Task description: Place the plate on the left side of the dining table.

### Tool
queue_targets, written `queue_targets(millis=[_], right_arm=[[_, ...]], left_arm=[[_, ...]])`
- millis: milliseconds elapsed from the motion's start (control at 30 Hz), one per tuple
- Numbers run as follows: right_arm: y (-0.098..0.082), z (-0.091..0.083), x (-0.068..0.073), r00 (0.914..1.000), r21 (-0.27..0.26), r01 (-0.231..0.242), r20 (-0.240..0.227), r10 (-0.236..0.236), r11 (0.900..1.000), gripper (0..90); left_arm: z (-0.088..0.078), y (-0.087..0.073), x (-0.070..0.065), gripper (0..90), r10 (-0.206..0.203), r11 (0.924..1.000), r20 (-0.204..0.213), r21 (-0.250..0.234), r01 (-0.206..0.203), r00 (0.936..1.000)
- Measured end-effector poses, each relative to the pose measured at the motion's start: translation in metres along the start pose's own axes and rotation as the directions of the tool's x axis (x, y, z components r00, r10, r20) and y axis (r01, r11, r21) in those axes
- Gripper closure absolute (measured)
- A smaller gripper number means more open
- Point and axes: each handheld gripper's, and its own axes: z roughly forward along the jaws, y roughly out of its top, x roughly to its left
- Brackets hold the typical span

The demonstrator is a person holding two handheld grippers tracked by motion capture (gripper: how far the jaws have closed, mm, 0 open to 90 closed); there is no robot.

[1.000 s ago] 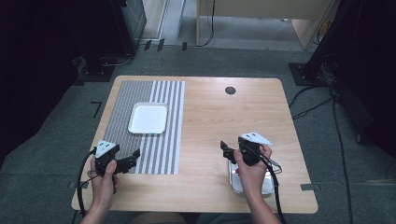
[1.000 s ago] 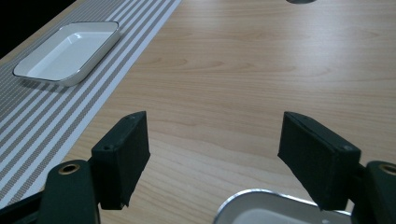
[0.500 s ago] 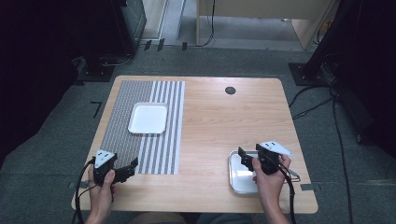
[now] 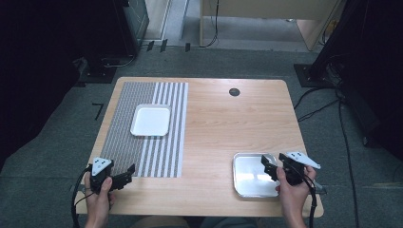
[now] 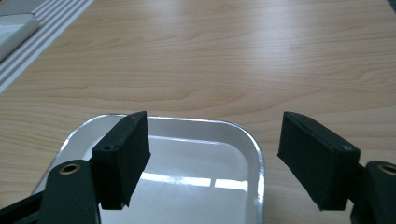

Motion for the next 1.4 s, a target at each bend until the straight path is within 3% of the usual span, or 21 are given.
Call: queue_targets(millis=[533,867,1067,1167,1267,1333,1400], right_arm=[[-0.020,-0.019,-0.053,0.9963,0.002,-0.025,0.083,0.024,1.000,25.6],[-0.039,-0.028,-0.081,0.9907,0.054,-0.034,0.134,0.027,0.998,24.8],[-0.044,-0.030,-0.083,0.9891,0.073,-0.019,0.147,0.008,0.997,24.1],[-0.045,-0.030,-0.081,0.9860,0.089,0.018,0.164,-0.033,0.996,23.1],[-0.048,-0.030,-0.076,0.9759,0.111,0.075,0.196,-0.096,0.991,22.0],[-0.050,-0.030,-0.075,0.9764,0.102,0.075,0.195,-0.094,0.992,21.3],[-0.052,-0.032,-0.075,0.9771,0.094,0.080,0.189,-0.097,0.992,21.1]], left_arm=[[-0.007,-0.013,0.021,13.6,-0.010,0.9999,-0.050,-0.003,0.010,0.9987],[-0.012,-0.020,0.037,13.7,0.013,0.9998,-0.090,0.014,-0.012,0.9958],[-0.014,-0.025,0.044,13.7,0.036,0.9989,-0.126,0.033,-0.032,0.9914],[-0.014,-0.027,0.048,13.7,0.034,0.9983,-0.125,0.051,-0.028,0.9915],[-0.013,-0.029,0.048,13.7,0.041,0.9972,-0.132,0.067,-0.032,0.9904],[-0.009,-0.030,0.046,13.7,0.064,0.9941,-0.130,0.095,-0.052,0.9894],[-0.008,-0.030,0.045,13.4,0.063,0.9944,-0.126,0.092,-0.052,0.9900]])
